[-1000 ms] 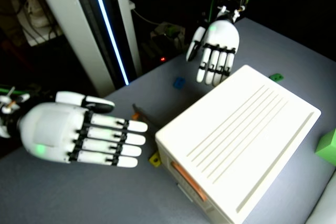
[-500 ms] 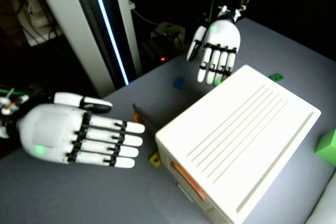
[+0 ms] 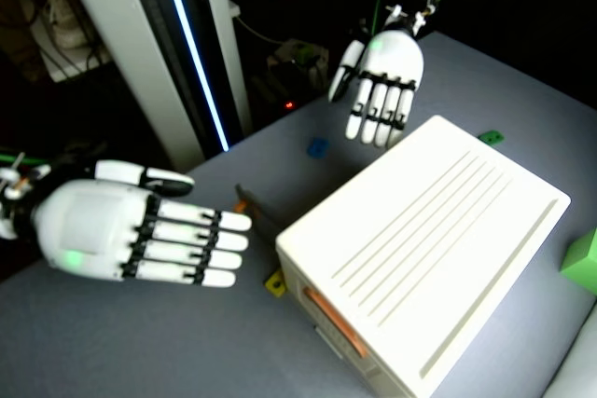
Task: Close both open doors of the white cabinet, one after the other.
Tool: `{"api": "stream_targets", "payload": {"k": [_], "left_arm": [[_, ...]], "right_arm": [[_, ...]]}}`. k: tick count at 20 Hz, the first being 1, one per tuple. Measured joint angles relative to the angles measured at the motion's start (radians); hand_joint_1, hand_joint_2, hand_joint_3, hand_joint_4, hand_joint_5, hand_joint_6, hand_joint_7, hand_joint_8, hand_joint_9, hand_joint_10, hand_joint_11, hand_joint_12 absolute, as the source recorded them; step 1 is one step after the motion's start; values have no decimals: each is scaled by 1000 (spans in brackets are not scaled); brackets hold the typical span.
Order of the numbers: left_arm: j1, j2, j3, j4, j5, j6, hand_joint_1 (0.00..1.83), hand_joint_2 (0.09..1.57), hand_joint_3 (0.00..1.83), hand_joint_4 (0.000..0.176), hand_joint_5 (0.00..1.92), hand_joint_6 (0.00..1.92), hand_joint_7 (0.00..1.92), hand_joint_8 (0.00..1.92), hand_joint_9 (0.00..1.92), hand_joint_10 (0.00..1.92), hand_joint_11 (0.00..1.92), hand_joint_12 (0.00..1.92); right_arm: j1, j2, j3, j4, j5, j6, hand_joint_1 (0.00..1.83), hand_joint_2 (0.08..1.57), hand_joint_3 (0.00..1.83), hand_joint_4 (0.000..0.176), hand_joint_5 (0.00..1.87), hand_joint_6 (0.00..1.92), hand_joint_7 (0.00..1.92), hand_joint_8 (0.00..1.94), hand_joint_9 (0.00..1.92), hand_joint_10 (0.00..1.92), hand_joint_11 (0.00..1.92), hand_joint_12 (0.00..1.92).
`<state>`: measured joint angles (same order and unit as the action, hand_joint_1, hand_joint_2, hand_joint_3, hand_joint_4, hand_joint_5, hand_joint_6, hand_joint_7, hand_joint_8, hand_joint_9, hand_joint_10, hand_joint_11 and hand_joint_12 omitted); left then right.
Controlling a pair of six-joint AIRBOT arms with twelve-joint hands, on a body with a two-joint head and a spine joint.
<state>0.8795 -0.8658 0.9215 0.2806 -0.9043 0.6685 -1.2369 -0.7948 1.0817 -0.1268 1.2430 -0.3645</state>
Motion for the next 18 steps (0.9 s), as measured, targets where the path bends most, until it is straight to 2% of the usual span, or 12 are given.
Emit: {"api": "stream_targets", "payload": {"k": [1, 2, 7, 13, 14, 16, 17, 18], "left_arm": [[13, 10, -9, -12, 1, 4, 0, 1469, 2, 0, 57, 0, 0, 0, 33, 2, 0, 557], [18, 15, -14, -17, -1, 8, 0, 1480, 4, 0, 67, 3, 0, 0, 20, 3, 0, 432], [79, 70, -51, -116, -55, 63, 0, 1486, 0, 0, 4, 0, 0, 0, 0, 0, 0, 97], [176, 103, -89, -249, -174, 129, 0, 1489, 1, 0, 0, 0, 0, 0, 0, 0, 9, 76], [192, 109, -90, -278, -196, 143, 0, 1504, 0, 0, 0, 0, 0, 0, 25, 6, 0, 293], [213, 114, -100, -328, -230, 155, 0, 1512, 0, 0, 18, 4, 19, 4, 44, 8, 0, 360], [229, 114, -100, -345, -257, 168, 0, 1514, 1, 0, 24, 6, 22, 5, 48, 9, 0, 372], [243, 116, -109, -363, -275, 173, 0, 1495, 0, 0, 4, 1, 0, 0, 12, 6, 0, 225]], "right_arm": [[0, 0, -5, -9, -5, 0, 165, 1418, 2, 0, 24, 2, 2, 0, 0, 0, 4, 0], [0, 0, -8, -15, -6, 0, 145, 1421, 2, 6, 14, 2, 0, 0, 0, 0, 0, 0], [0, 1, -14, -37, -11, 2, 115, 1423, 0, 0, 32, 4, 0, 0, 0, 0, 7, 2], [3, 1, -18, -58, -13, 8, 95, 1438, 4, 0, 29, 1, 1, 0, 0, 0, 5, 1], [13, -3, -18, -63, -15, 8, 48, 1451, 5, 0, 6, 1, 0, 0, 0, 0, 0, 0], [24, -8, -18, -74, -15, 8, 44, 1454, 5, 0, 0, 0, 0, 0, 0, 0, 0, 0], [32, -10, -18, -86, -16, 8, 44, 1455, 5, 10, 0, 0, 0, 0, 0, 0, 0, 0], [39, -12, -18, -95, -17, 8, 43, 1461, 6, 0, 0, 0, 0, 0, 0, 0, 0, 0]]}}
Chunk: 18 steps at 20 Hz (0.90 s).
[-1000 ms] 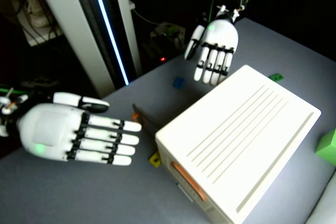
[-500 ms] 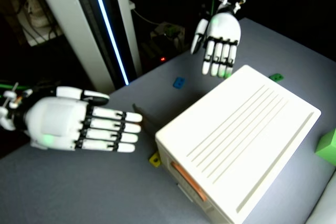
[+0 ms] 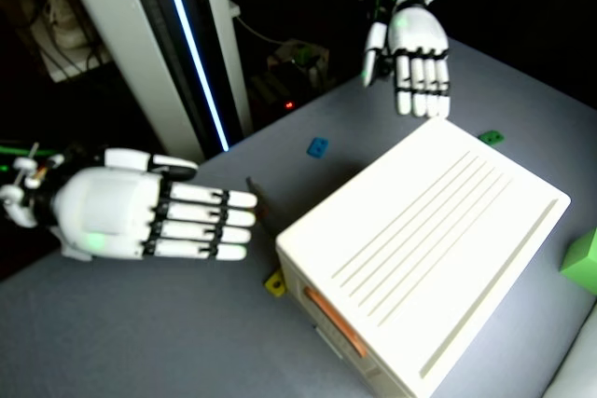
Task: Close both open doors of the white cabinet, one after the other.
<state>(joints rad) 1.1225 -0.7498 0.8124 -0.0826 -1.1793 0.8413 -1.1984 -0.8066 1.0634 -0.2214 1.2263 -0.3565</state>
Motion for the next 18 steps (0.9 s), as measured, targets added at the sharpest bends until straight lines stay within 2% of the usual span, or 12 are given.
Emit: {"api": "stream_targets", "payload": {"k": [3, 5, 8, 9, 13, 14, 16, 17, 18], "left_arm": [[29, 5, -9, -15, -50, 10, 0, 1472, 0, 0, 6, 1, 1, 0, 6, 2, 0, 130], [40, 7, -10, -32, -79, 11, 0, 1441, 0, 0, 9, 1, 21, 2, 26, 3, 0, 181], [68, 16, -16, -51, -110, 15, 0, 1414, 0, 0, 0, 0, 2, 0, 2, 0, 0, 166], [73, 16, -16, -58, -116, 15, 0, 1401, 0, 0, 8, 0, 15, 1, 26, 5, 0, 314], [84, 17, -21, -68, -134, 17, 0, 1407, 3, 0, 0, 0, 1, 0, 11, 2, 0, 284], [85, 17, -22, -64, -138, 18, 0, 1410, 1, 0, 28, 3, 33, 3, 53, 6, 0, 383], [85, 17, -22, -62, -138, 18, 0, 1408, 0, 0, 33, 2, 39, 2, 62, 5, 0, 424], [87, 17, -22, -65, -139, 18, 0, 1408, 0, 0, 31, 0, 41, 2, 65, 3, 0, 418], [89, 17, -22, -68, -138, 18, 0, 1419, 3, 0, 21, 1, 21, 5, 38, 8, 0, 323]], "right_arm": [[15, -8, 0, -6, 2, 0, 40, 1466, 2, 0, 0, 0, 0, 0, 0, 0, 0, 0], [26, -18, 3, -14, 1, 0, 103, 1464, 0, 0, 8, 2, 0, 0, 0, 0, 0, 0], [62, -32, 10, -45, -17, 0, 34, 1460, 1, 0, 0, 0, 0, 0, 0, 0, 0, 0], [77, -39, 14, -56, -21, 1, 37, 1470, 6, 0, 0, 0, 0, 0, 0, 0, 0, 0], [107, -60, 29, -74, -48, 5, 1, 1477, 6, 0, 0, 0, 0, 0, 0, 0, 0, 0], [118, -67, 31, -82, -52, 5, 0, 1482, 6, 0, 0, 0, 0, 0, 0, 0, 0, 0], [123, -75, 34, -88, -51, 7, 0, 1485, 7, 0, 0, 0, 0, 0, 0, 0, 0, 0], [128, -82, 38, -92, -54, 10, 0, 1485, 7, 0, 0, 0, 0, 0, 0, 0, 0, 0], [135, -88, 41, -94, -61, 12, 0, 1489, 8, 0, 0, 0, 0, 0, 0, 0, 0, 0]]}}
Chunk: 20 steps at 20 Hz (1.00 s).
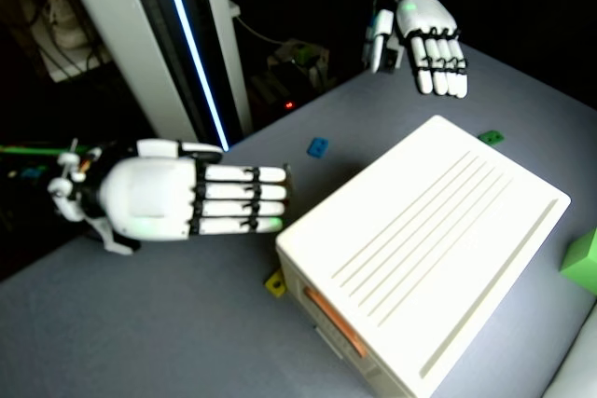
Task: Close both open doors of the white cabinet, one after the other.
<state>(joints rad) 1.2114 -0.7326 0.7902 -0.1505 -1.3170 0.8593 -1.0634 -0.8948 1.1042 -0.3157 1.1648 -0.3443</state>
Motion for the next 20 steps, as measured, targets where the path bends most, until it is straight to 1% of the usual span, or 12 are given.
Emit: {"api": "stream_targets", "payload": {"k": [1, 2, 3, 5, 7, 9, 10, 11, 14, 18, 20], "left_arm": [[2, 0, 0, 0, -2, 0, 0, 1417, 1, 0, 22, 3, 16, 4, 33, 8, 0, 306], [2, 0, -1, 1, -3, 0, 0, 1417, 1, 0, 24, 2, 24, 5, 45, 9, 0, 339], [3, 0, -2, 1, -4, 0, 0, 1420, 1, 0, 7, 1, 17, 3, 31, 2, 0, 268], [3, 0, -2, 1, -5, 0, 0, 1420, 1, 0, 16, 3, 36, 6, 52, 7, 0, 298], [3, 0, -2, 0, -6, 0, 0, 1420, 1, 0, 17, 2, 24, 0, 39, 0, 0, 272], [3, 0, -2, 0, -7, 0, 0, 1424, 2, 0, 6, 1, 15, 0, 24, 1, 0, 236], [3, 0, -2, 0, -7, 0, 0, 1427, 2, 0, 0, 0, 5, 2, 7, 4, 0, 179], [3, 0, -2, 0, -7, 0, 0, 1430, 0, 0, 8, 0, 25, 0, 28, 2, 0, 248], [5, 0, -2, 0, -8, 0, 0, 1449, 7, 0, 10, 3, 29, 2, 41, 4, 0, 240], [5, 0, -2, 1, -7, 0, 0, 1470, 1, 0, 31, 4, 29, 3, 52, 3, 0, 279], [5, 0, -2, 0, -8, 0, 0, 1479, 3, 0, 20, 1, 11, 2, 34, 2, 0, 220]], "right_arm": [[2, -5, 5, 1, 3, 2, 0, 1492, 8, 0, 0, 0, 0, 0, 0, 0, 0, 0], [10, -10, 7, 4, 0, 2, 1, 1493, 9, 0, 0, 0, 0, 0, 0, 0, 0, 0], [19, -18, 12, 7, -3, 3, 0, 1484, 3, 0, 0, 0, 0, 0, 0, 0, 0, 0], [27, -32, 19, 6, -5, 3, 1, 1487, 4, 0, 0, 0, 0, 0, 0, 0, 0, 0], [37, -38, 23, -3, -16, 3, 2, 1492, 5, 0, 0, 0, 0, 0, 0, 0, 0, 0], [54, -45, 33, -10, -26, 3, 0, 1496, 6, 0, 0, 0, 0, 0, 0, 0, 0, 0], [61, -49, 35, -7, -29, 3, 0, 1499, 7, 0, 0, 0, 0, 0, 0, 0, 0, 0], [71, -58, 44, -9, -31, 3, 0, 1501, 7, 0, 0, 0, 0, 0, 0, 0, 0, 0], [90, -76, 56, -18, -50, 3, 1, 1507, 8, 0, 0, 0, 0, 0, 0, 0, 0, 0], [112, -92, 67, -19, -65, 3, 52, 1515, 2, 0, 0, 0, 0, 0, 0, 0, 0, 0], [115, -93, 68, -19, -64, 6, 54, 1518, 3, 0, 0, 0, 0, 0, 0, 0, 0, 0]]}}
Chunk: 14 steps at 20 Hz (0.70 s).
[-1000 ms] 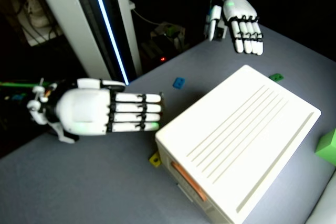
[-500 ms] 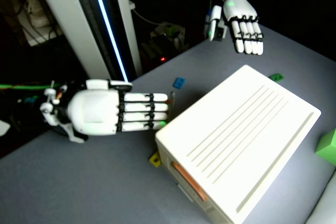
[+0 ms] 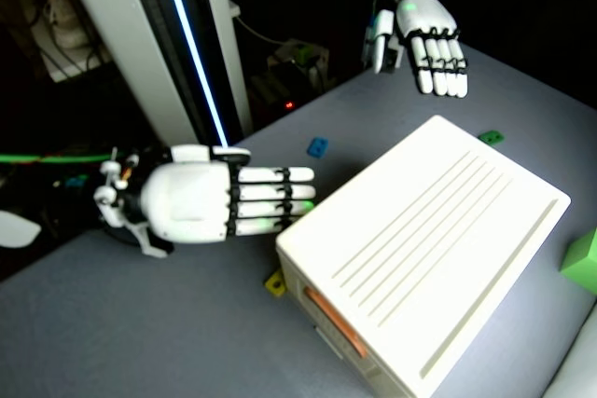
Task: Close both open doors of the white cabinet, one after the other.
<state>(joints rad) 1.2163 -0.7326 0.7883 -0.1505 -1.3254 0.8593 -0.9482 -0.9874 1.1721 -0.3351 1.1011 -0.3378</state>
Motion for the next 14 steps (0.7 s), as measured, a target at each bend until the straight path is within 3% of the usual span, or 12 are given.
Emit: {"api": "stream_targets", "payload": {"k": [2, 5, 6, 7, 9, 10, 11, 13, 14], "left_arm": [[7, 0, 0, 0, -7, 0, 0, 1477, 1, 0, 37, 0, 35, 0, 59, 0, 0, 322], [14, 0, -4, -6, -19, 1, 0, 1467, 0, 0, 0, 0, 0, 0, 0, 0, 0, 157], [22, 0, -4, -12, -33, 0, 0, 1446, 7, 0, 34, 0, 15, 0, 29, 0, 0, 340], [27, 0, -4, -21, -44, 0, 0, 1431, 2, 0, 26, 3, 2, 0, 5, 0, 0, 300], [38, 0, -5, -43, -77, 5, 0, 1416, 0, 0, 56, 7, 15, 3, 29, 6, 0, 414], [43, 0, -4, -56, -89, 5, 0, 1449, 8, 0, 61, 4, 32, 6, 53, 10, 0, 458], [48, 0, -4, -68, -109, 5, 94, 1472, 10, 0, 48, 5, 35, 4, 48, 5, 0, 355], [48, 0, -5, -78, -143, 8, 49, 1508, 13, 0, 30, 0, 6, 2, 24, 1, 0, 207], [48, 0, -5, -80, -155, 9, 104, 1492, 1, 0, 34, 1, 7, 2, 9, 3, 0, 111]], "right_arm": [[0, 0, 0, -9, 0, 24, 74, 1509, 0, 0, 0, 0, 0, 0, 0, 0, 0, 0], [0, 22, -24, -21, 22, 50, 49, 1507, 0, 0, 0, 0, 0, 0, 0, 0, 0, 0], [0, 24, -30, -16, 46, 55, 53, 1506, 0, 0, 0, 0, 0, 0, 0, 0, 0, 0], [-2, 43, -45, -15, 58, 73, 37, 1501, 0, 0, 5, 1, 0, 0, 0, 0, 0, 0], [-35, 92, -60, -16, 122, 98, 80, 1470, 0, 24, 25, 4, 36, 6, 14, 3, 43, 19], [-63, 112, -63, 20, 153, 104, 92, 1475, 0, 10, 23, 2, 41, 6, 23, 6, 31, 14], [-95, 129, -69, 58, 183, 105, 221, 1457, 0, 0, 56, 10, 50, 7, 16, 3, 7, 2], [-137, 148, -74, 108, 249, 105, 238, 1448, 0, 0, 79, 7, 82, 7, 54, 8, 32, 17], [-139, 148, -74, 119, 271, 105, 252, 1441, 0, 0, 141, 5, 117, 17, 106, 1, 6, 212]]}}
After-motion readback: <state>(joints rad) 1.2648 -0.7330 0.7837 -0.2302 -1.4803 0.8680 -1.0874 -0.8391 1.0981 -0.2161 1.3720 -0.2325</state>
